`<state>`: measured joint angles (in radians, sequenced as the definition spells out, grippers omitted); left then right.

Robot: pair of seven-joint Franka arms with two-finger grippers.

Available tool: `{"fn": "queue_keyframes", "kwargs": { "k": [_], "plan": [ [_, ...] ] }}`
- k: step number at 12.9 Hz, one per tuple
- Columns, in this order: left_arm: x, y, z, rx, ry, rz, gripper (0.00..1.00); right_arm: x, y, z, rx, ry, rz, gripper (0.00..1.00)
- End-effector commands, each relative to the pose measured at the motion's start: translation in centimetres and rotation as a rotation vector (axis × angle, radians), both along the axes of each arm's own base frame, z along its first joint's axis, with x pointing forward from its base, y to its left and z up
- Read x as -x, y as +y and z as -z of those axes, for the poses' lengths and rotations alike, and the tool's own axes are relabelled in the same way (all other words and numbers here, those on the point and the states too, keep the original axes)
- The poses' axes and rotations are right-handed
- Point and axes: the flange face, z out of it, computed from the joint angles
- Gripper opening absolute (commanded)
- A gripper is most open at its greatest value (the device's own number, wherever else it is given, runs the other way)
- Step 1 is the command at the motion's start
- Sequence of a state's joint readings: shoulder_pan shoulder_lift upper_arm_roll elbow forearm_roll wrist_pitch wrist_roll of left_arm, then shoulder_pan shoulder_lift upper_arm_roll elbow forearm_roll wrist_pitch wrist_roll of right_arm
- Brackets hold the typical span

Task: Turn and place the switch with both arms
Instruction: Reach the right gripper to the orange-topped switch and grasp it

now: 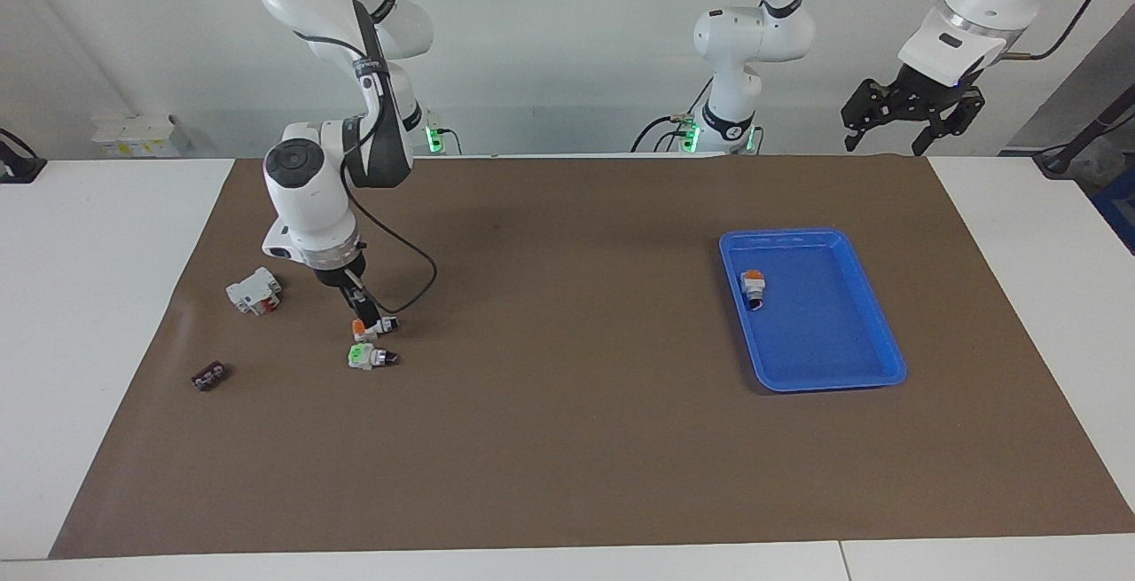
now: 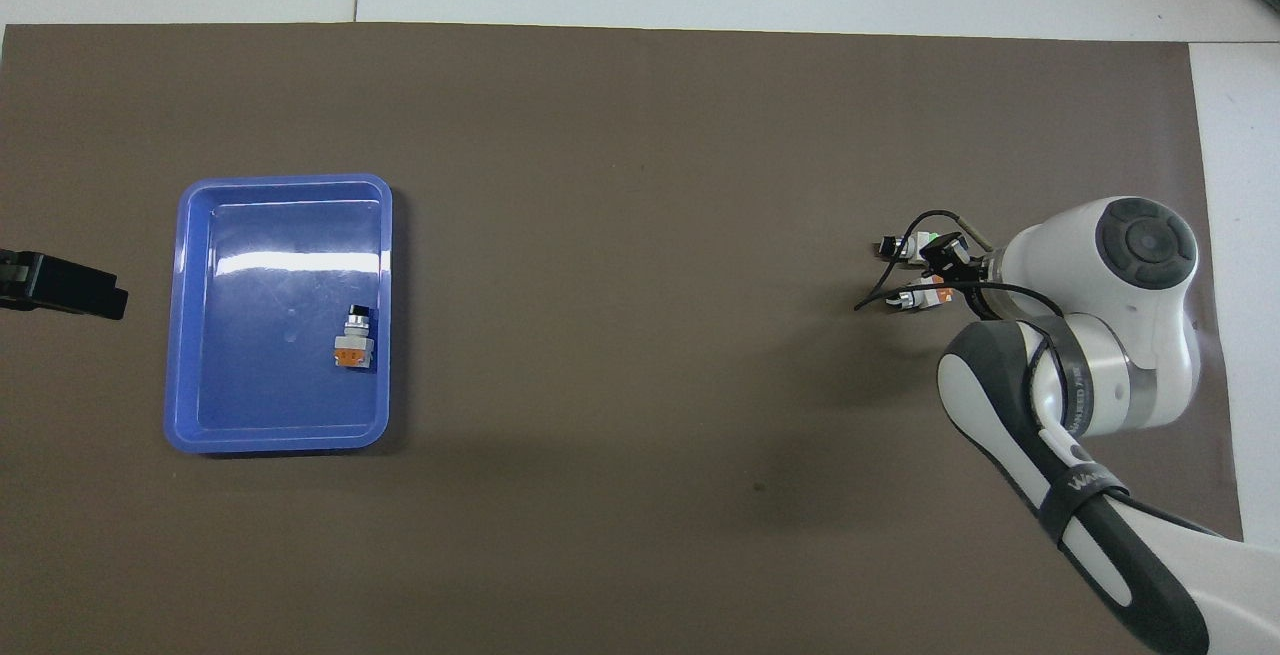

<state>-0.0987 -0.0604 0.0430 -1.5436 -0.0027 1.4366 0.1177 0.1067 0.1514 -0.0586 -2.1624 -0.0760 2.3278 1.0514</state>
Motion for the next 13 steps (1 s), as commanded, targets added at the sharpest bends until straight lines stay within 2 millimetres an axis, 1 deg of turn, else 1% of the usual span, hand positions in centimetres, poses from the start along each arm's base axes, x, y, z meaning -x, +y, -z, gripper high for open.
{"fn": "queue_keyframes", "kwargs": {
  "k": [1, 3, 6, 9, 10, 11, 13],
  "plan": [
    [0.7, 0.2, -0.1, 0.006, 0.008, -0.013, 1.0, 0.9, -0.6, 0.6, -0.006, -0.031, 0.027, 1.0],
    [0.7, 0.2, -0.1, 0.006, 0.007, -0.012, 1.0, 0.7, -0.9, 1.4, -0.015, -0.043, 0.04, 1.0],
    [0.7, 0.2, -0.1, 0.006, 0.007, -0.012, 1.0, -0.1, -0.9, 1.6, -0.078, -0.095, 0.102, 1.0],
    [0.7, 0.2, -0.1, 0.006, 0.007, -0.012, 1.0, -0.4, -0.9, 1.4, -0.084, -0.122, 0.107, 1.0],
    [0.7, 0.2, -0.1, 0.006, 0.008, -0.013, 1.0, -0.4, -0.9, 1.7, -0.084, -0.118, 0.109, 1.0],
    [0.7, 0.2, -0.1, 0.006, 0.008, -0.013, 1.0, -0.4, -0.8, 2.5, -0.087, -0.102, 0.114, 1.0],
    [0.7, 0.2, -0.1, 0.006, 0.007, -0.012, 1.0, -0.2, -0.6, 2.9, -0.097, -0.094, 0.115, 1.0]
  ]
}}
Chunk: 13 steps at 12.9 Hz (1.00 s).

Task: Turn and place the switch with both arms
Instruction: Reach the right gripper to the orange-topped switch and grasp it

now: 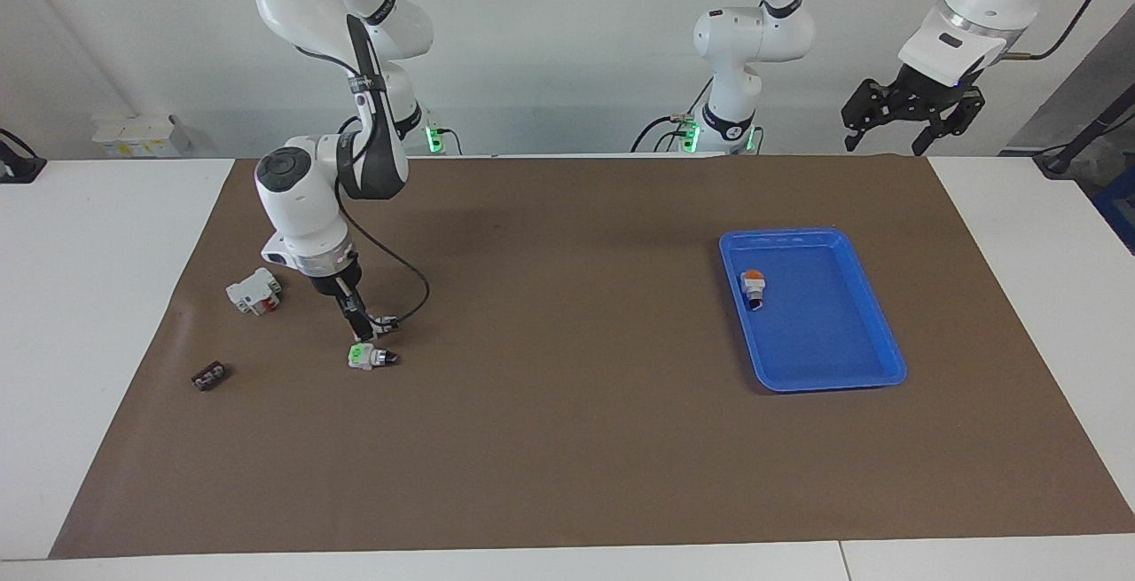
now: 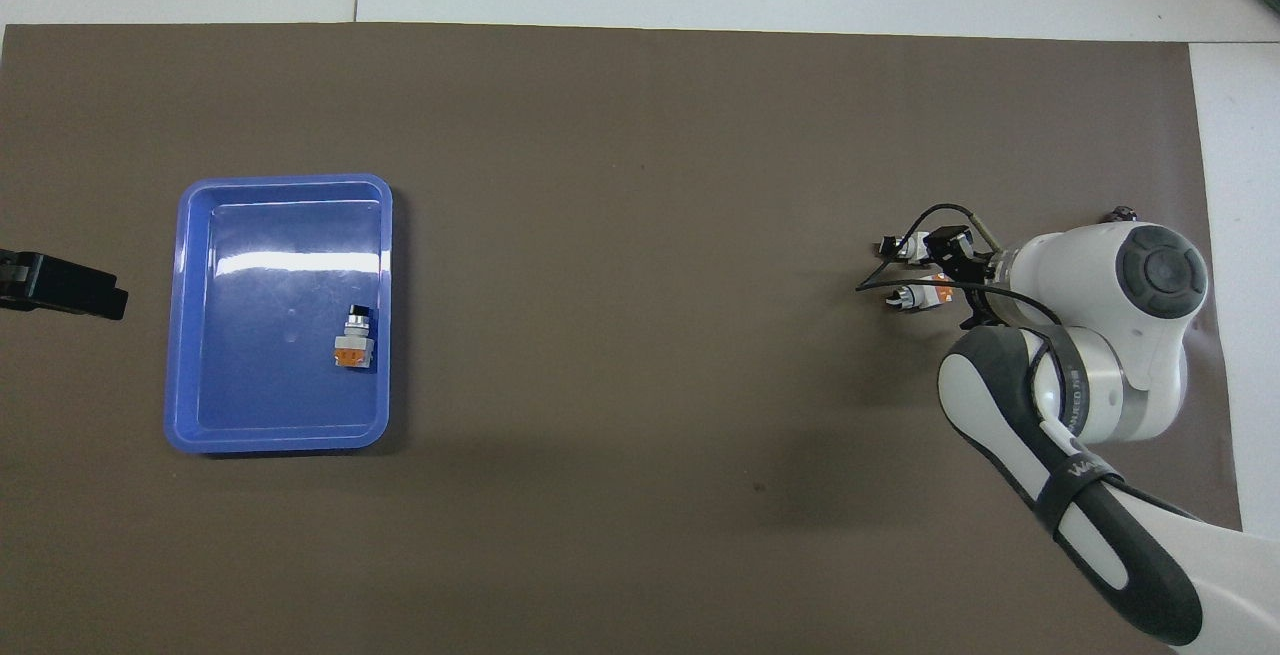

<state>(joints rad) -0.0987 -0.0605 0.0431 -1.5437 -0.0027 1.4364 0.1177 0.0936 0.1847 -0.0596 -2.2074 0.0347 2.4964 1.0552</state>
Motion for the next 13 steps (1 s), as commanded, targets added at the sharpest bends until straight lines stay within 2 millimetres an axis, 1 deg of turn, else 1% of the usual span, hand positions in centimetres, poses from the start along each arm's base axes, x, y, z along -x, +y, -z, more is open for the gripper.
{"fn": "queue_keyframes", "kwargs": {
  "k": [1, 2, 3, 4, 5, 7, 8, 9, 10, 12, 13],
  "plan": [
    [0.7, 0.2, -0.1, 0.006, 0.007, -0.012, 1.0, 0.0, 0.0, 0.9, -0.015, -0.003, 0.021, 1.0],
    [0.7, 0.2, -0.1, 0.006, 0.007, -0.012, 1.0, 0.1, 0.0, 1.0, -0.015, -0.001, 0.025, 1.0],
    [0.7, 0.2, -0.1, 0.006, 0.007, -0.013, 1.0, 0.1, 0.0, 1.3, -0.016, 0.005, 0.028, 0.96],
    [0.7, 0.2, -0.1, 0.006, 0.007, -0.012, 1.0, 0.1, 0.0, 1.6, -0.016, 0.01, 0.031, 0.92],
    [0.7, 0.2, -0.1, 0.006, 0.007, -0.012, 1.0, 0.1, 0.3, 1.9, -0.017, 0.004, 0.031, 0.86],
    [0.7, 0.2, -0.1, 0.006, 0.007, -0.012, 1.0, 0.6, 0.6, 2.4, -0.019, 0.013, 0.037, 0.77],
    [0.7, 0.2, -0.1, 0.006, 0.007, -0.012, 1.0, 0.6, 0.7, 2.5, -0.019, 0.016, 0.034, 0.6],
    [0.7, 0.2, -0.1, 0.006, 0.007, -0.012, 1.0, 0.6, 0.7, 2.4, -0.019, 0.016, 0.034, 0.14],
    [0.7, 0.2, -0.1, 0.006, 0.007, -0.012, 1.0, 0.5, 0.6, 2.4, -0.019, 0.019, 0.035, 0.0],
    [0.7, 0.2, -0.1, 0.006, 0.007, -0.012, 1.0, 0.3, 0.1, 2.1, -0.04, 0.025, 0.063, 0.0],
    [0.7, 0.2, -0.1, 0.006, 0.007, -0.012, 1.0, -0.2, 0.2, 1.7, -0.061, 0.024, 0.08, 0.0]
  ]
}}
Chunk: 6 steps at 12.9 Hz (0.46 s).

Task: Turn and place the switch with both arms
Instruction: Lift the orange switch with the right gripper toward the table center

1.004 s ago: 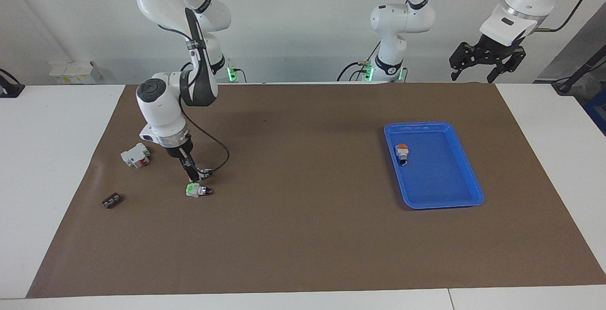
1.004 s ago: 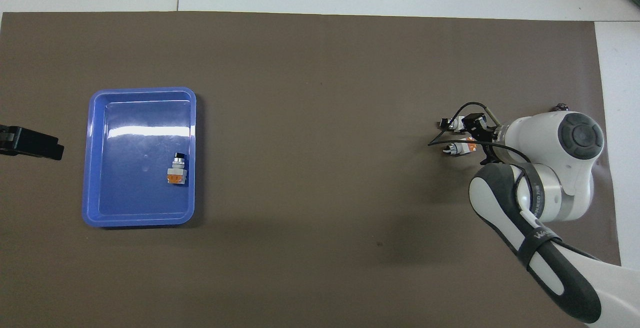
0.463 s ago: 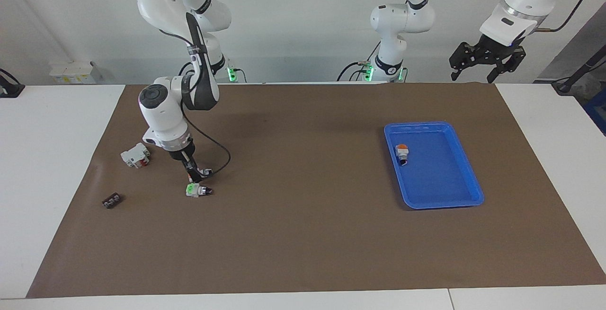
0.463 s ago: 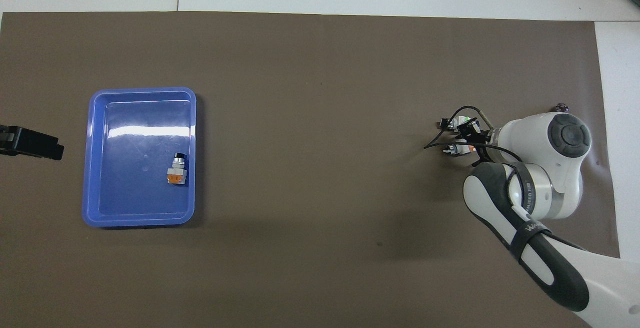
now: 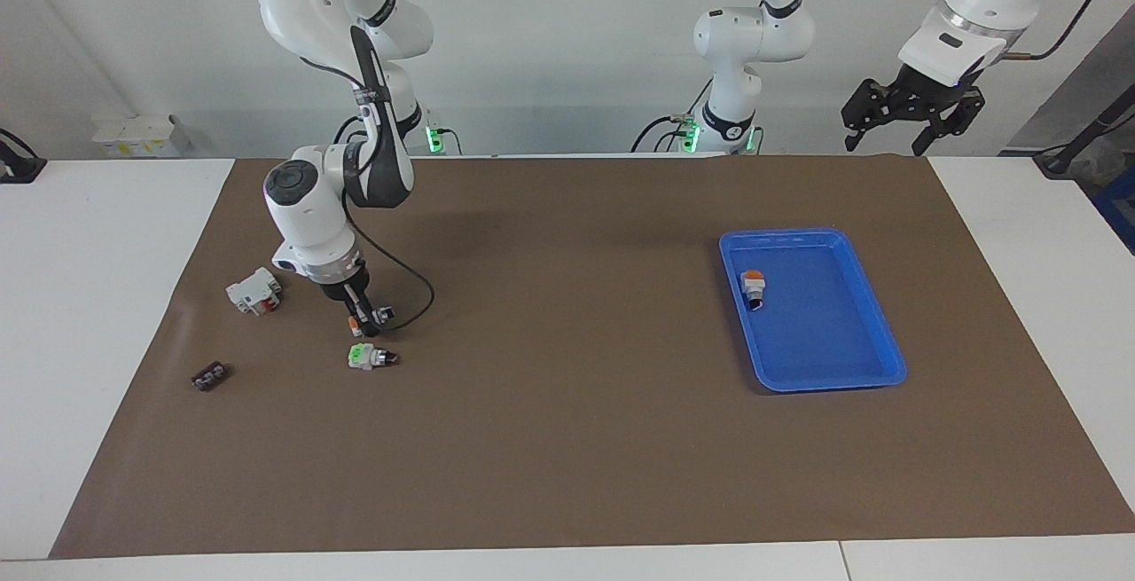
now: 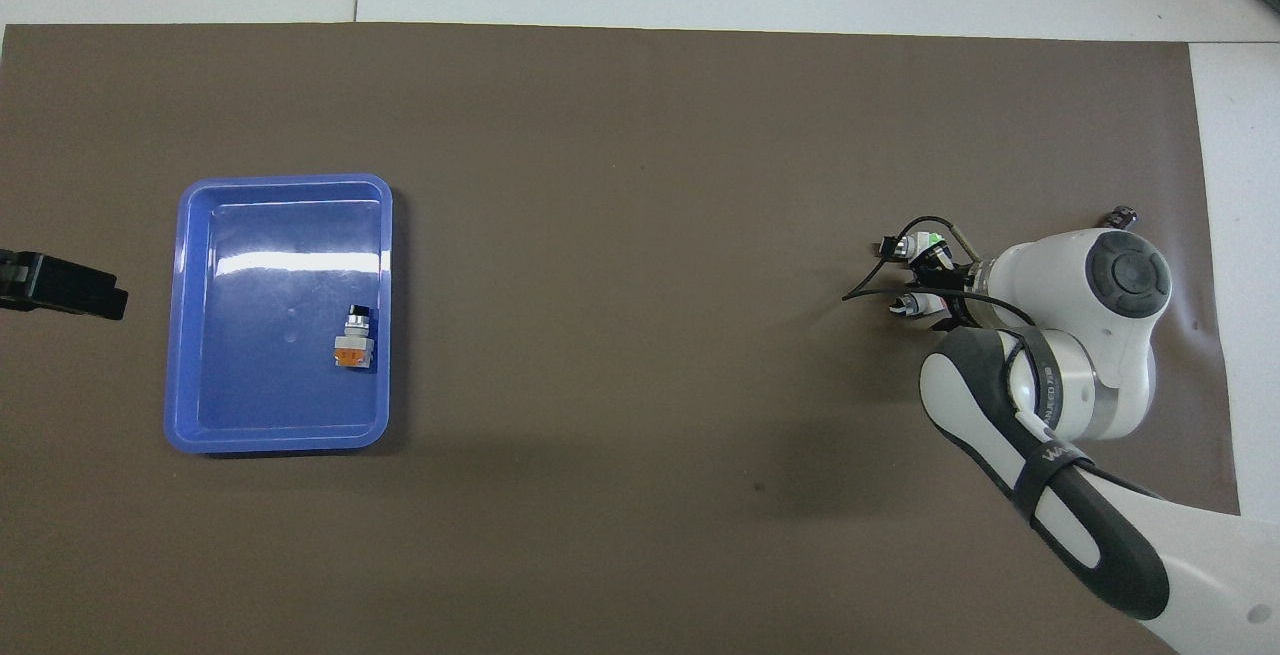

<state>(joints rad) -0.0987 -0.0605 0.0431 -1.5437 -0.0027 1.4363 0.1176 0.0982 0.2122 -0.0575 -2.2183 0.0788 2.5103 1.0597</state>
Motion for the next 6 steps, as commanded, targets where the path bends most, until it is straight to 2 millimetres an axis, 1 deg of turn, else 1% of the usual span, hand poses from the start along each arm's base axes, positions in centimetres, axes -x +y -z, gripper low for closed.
{"fn": "queue_keyframes", "kwargs": {
  "k": [1, 2, 3, 4, 6],
  "plan": [
    [0.7, 0.2, -0.1, 0.006, 0.007, -0.011, 1.0, -1.2, 0.3, -1.1, -0.055, 0.021, 0.06, 0.0],
    [0.7, 0.2, -0.1, 0.006, 0.007, -0.011, 1.0, -2.3, 0.8, -2.9, -0.093, 0.043, 0.075, 0.0],
    [0.7, 0.2, -0.1, 0.006, 0.007, -0.011, 1.0, -3.4, 1.9, -5.3, -0.146, 0.067, 0.086, 0.0],
    [0.7, 0.2, -0.1, 0.006, 0.007, -0.011, 1.0, -4.2, 3.1, -7.6, -0.193, 0.083, 0.09, 0.0],
    [0.7, 0.2, -0.1, 0.006, 0.007, -0.011, 1.0, -5.3, 5.2, -12.0, -0.291, 0.131, 0.162, 0.0]
  ]
}}
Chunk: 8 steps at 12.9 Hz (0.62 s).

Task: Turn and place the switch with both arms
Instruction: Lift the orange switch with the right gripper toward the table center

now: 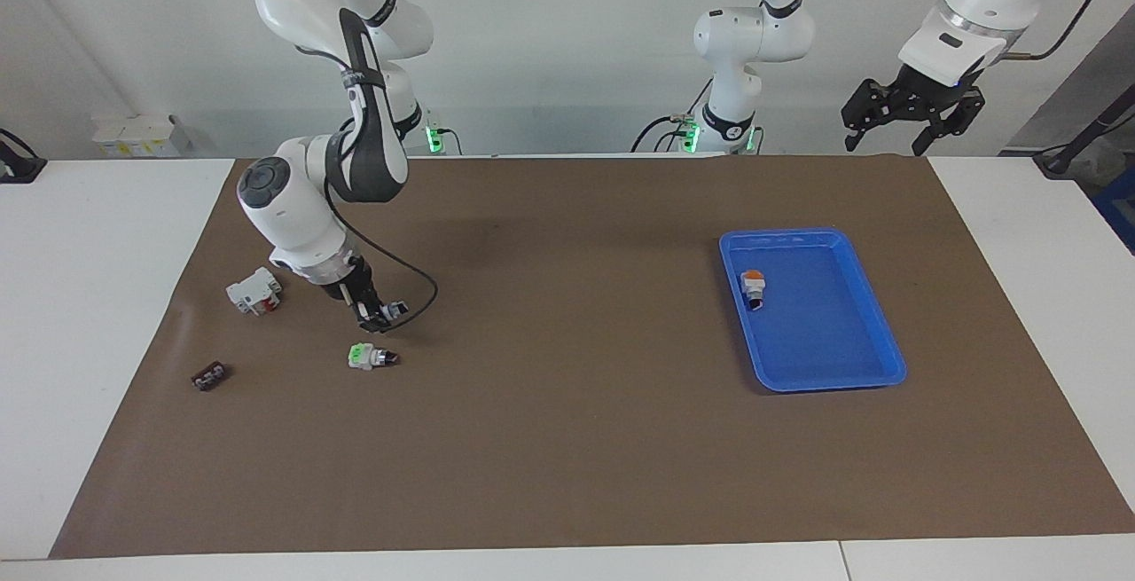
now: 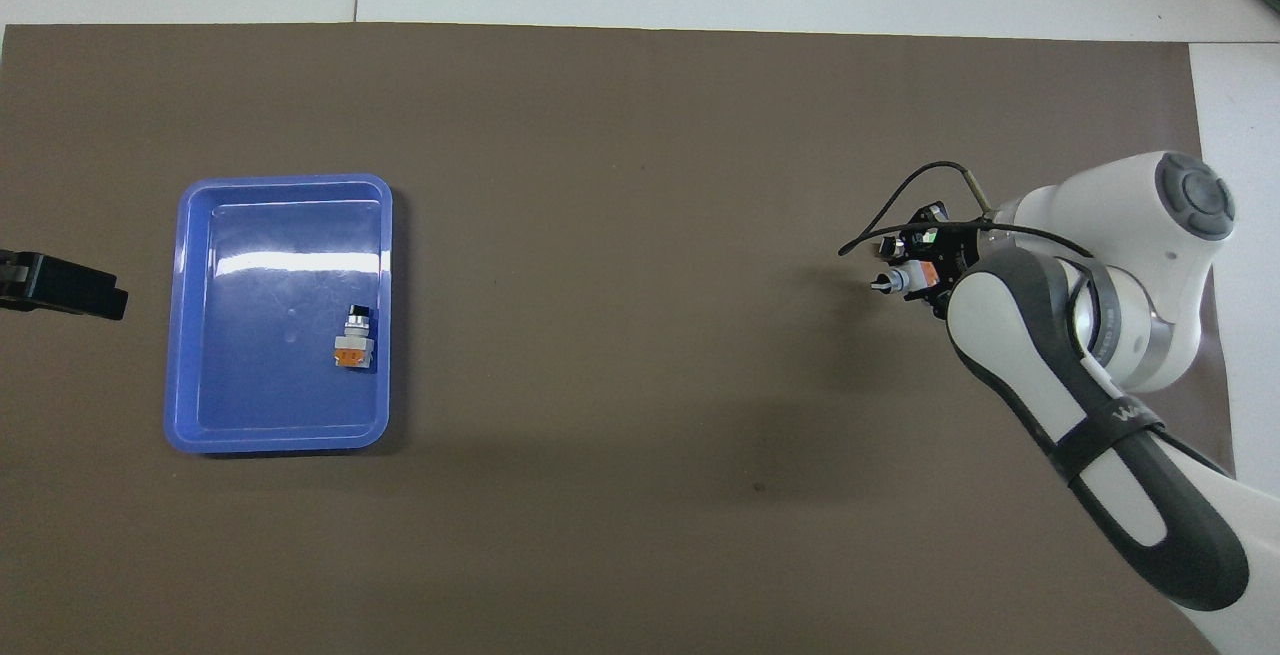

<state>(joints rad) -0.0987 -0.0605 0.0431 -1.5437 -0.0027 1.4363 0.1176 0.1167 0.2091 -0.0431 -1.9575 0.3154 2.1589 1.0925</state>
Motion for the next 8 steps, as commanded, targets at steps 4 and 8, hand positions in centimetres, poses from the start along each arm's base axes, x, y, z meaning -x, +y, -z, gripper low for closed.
{"fn": "queue_keyframes", "kwargs": {
  "k": [4, 8],
  "plan": [
    [0.7, 0.2, -0.1, 0.006, 0.007, -0.011, 1.0, -1.7, 8.2, -10.7, -0.299, 0.082, 0.163, 0.0],
    [0.7, 0.2, -0.1, 0.006, 0.007, -0.013, 1.0, -1.6, 12.7, -16.4, -0.525, 0.046, 0.176, 0.0]
  ]
}}
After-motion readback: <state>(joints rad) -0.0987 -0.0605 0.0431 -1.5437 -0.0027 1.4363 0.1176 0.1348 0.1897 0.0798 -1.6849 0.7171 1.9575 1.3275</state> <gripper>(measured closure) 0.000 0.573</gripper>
